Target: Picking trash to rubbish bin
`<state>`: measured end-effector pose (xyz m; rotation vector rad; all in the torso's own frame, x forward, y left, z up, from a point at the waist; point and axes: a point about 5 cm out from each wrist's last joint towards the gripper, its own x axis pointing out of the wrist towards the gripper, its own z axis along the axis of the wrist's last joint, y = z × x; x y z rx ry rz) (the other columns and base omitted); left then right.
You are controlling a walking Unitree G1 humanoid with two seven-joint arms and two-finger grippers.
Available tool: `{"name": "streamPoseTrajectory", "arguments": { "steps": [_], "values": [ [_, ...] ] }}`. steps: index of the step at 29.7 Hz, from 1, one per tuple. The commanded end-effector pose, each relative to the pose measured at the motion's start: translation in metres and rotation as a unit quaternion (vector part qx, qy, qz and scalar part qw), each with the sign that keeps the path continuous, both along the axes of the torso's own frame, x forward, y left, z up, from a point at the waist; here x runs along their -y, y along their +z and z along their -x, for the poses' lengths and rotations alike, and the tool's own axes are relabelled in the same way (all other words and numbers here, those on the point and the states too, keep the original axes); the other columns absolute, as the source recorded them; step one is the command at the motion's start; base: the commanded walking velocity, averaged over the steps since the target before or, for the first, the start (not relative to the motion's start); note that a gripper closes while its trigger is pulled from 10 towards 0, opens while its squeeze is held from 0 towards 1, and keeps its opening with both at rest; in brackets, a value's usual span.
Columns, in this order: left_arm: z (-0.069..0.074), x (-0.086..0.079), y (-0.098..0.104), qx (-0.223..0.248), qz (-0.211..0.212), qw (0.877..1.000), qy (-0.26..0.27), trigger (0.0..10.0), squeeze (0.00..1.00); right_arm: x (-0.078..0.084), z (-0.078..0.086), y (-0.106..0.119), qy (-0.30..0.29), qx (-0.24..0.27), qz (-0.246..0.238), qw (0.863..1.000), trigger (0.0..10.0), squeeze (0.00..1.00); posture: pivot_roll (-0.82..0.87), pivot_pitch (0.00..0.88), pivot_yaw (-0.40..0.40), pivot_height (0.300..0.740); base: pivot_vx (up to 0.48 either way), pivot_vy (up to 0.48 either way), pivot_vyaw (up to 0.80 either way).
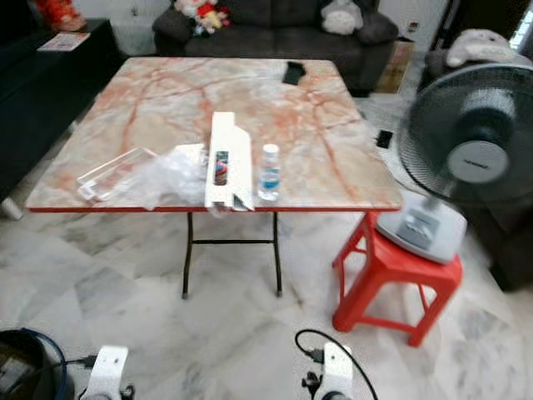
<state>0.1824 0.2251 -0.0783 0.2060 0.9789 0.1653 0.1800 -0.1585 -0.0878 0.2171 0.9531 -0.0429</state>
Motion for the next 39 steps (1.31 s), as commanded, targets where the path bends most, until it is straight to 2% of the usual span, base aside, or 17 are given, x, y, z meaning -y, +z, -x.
{"name": "streamPoseTrajectory", "arguments": {
  "steps": [1, 7, 13, 18, 29, 36, 39],
  "values": [
    [0.0085, -0.0016, -0.0038, -0.012, 0.004, 1.000, 0.018, 10.0, 0.00, -0.0026, -0.0011, 0.0005, -0.005, 0.004, -0.007, 1.000, 10.0, 0.00, 0.01, 0.000, -0.010, 0.740, 0.000, 0.000, 0.00],
    [0.0084, -0.0021, -0.0038, -0.014, 0.005, 1.000, 0.017, 10.0, 0.00, -0.0032, -0.0023, 0.0011, -0.008, 0.007, -0.010, 1.000, 10.0, 0.00, 0.01, 0.000, -0.007, 0.740, 0.000, 0.142, 0.00],
    [0.0085, -0.0026, -0.0037, -0.014, 0.004, 1.000, 0.017, 10.0, 0.00, -0.0035, -0.0020, 0.0009, -0.012, 0.006, -0.011, 1.000, 10.0, 0.00, 0.01, 0.000, -0.006, 0.740, 0.000, 0.365, 0.00],
    [0.0086, -0.0031, -0.0036, -0.015, 0.004, 1.000, 0.016, 10.0, 0.00, -0.0037, -0.0019, 0.0009, -0.012, 0.007, -0.013, 1.000, 10.0, 0.00, 0.01, 0.000, -0.004, 0.740, 0.000, 0.347, -0.68],
    [0.0077, -0.0039, -0.0030, -0.013, 0.002, 1.000, 0.015, 10.0, 0.00, -0.0042, -0.0023, 0.0011, -0.014, 0.009, -0.013, 1.000, 10.0, 0.00, 0.01, 0.000, -0.002, 0.740, 0.000, 0.308, 0.00],
    [0.0065, -0.0043, -0.0023, -0.010, 0.000, 1.000, 0.014, 10.0, 0.00, -0.0047, -0.0024, 0.0012, -0.015, 0.010, -0.015, 1.000, 10.0, 0.00, 0.01, 0.000, -0.001, 0.740, 0.000, 0.000, 0.00],
    [-0.0008, -0.0027, 0.0011, 0.006, 0.001, 1.000, 0.007, 10.0, 0.00, -0.0060, -0.0065, 0.0035, -0.013, 0.021, -0.019, 1.000, 10.0, 0.00, 0.01, 0.000, -0.001, 0.740, 0.000, 0.000, 0.00]
  ]
}}
